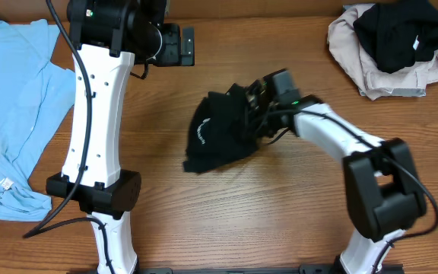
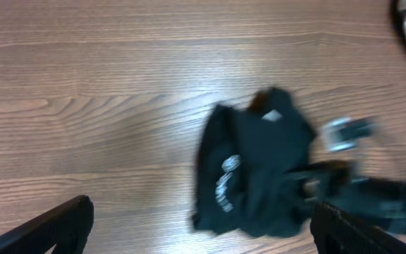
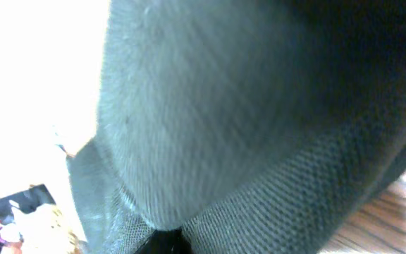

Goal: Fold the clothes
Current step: 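Carry the folded shirt with the right gripper onto the top-right pile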

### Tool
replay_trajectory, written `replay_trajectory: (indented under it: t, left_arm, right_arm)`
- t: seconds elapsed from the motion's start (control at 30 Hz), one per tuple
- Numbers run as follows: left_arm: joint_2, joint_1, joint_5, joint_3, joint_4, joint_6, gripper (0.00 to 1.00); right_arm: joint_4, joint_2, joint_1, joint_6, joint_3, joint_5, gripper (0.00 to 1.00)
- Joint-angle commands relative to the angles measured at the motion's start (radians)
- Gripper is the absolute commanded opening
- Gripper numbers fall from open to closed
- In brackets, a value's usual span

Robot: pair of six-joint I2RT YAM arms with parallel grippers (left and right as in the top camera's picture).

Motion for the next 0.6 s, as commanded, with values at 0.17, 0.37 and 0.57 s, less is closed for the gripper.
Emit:
replay_trajectory:
  t: [0.17,0.37,0.57]
  left_arm:
    - [0.008,0.000,-0.050,-0.082,0.064,0.004,1.00]
    - [0.008,0.000,-0.053,-0.174,0.138,-0.014,1.00]
    - [0.008,0.000,-0.053,-0.343,0.229,-0.022,1.00]
  right_arm:
    - [0.015,-0.248,-0.312,0.054,0.209,-0.156,0.04]
    - [0.131,-0.249,-0.496,0.054,0.281,-0.155,0.04]
    - [0.348,-0.207,-0.628,0.054,0.281,-0.032,0.04]
